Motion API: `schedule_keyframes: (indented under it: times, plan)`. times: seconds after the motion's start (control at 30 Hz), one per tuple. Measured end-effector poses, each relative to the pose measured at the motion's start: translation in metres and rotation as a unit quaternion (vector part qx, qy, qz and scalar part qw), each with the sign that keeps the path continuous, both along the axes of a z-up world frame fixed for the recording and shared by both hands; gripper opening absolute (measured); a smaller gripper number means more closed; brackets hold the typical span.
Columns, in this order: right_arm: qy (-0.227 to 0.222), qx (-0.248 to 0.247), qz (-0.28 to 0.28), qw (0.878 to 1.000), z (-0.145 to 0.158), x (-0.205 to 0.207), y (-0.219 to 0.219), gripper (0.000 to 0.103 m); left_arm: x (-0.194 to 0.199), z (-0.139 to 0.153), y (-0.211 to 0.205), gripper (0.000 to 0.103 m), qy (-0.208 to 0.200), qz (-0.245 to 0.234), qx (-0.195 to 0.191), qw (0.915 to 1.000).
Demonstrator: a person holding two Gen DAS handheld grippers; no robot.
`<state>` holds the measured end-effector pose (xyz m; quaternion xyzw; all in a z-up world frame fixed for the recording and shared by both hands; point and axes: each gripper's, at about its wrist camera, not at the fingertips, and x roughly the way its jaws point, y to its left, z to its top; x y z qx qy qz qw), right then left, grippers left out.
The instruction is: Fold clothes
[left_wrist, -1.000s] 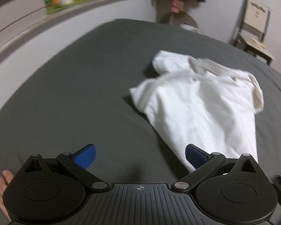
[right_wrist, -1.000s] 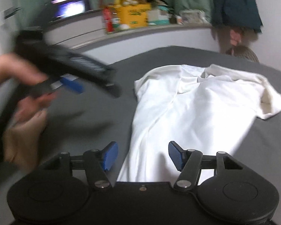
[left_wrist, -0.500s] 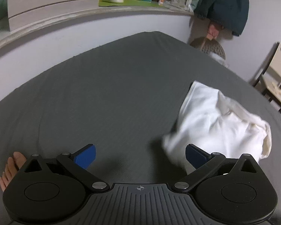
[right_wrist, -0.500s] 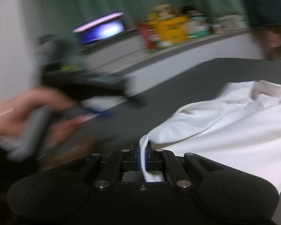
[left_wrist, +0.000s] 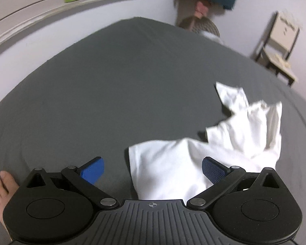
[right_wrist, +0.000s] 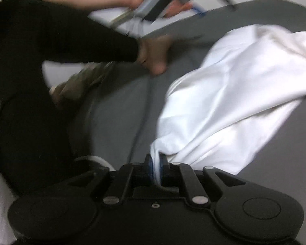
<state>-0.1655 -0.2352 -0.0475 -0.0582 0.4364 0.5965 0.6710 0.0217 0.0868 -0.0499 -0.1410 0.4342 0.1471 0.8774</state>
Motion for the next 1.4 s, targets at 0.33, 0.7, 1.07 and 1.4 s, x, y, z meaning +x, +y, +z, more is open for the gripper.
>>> schedule_keyframes:
  times: [0.33, 0.7, 1.07, 1.4]
  plan:
    - [0.049, 0.061, -0.434, 0.898, -0.001, 0.181, -0.018, 0.053, 0.002, -0.015, 0.005, 0.103, 0.031, 0.019, -0.014, 0.9992]
    - [0.133, 0.042, -0.575, 0.806, -0.055, 0.264, 0.007, 0.013, -0.001, -0.03, 0.02, 0.103, 0.045, 0.054, -0.038, 0.9968]
    - [0.065, 0.161, -0.635, 0.753, -0.027, 0.211, -0.108, 0.011, -0.001, -0.022, 0.011, 0.103, 0.04, 0.035, -0.025, 0.9983]
    - [0.025, -0.004, -0.654, 0.756, -0.032, 0.201, -0.124, 0.06, 0.003, -0.018, 0.003, 0.103, 0.034, 0.01, -0.014, 0.9993]
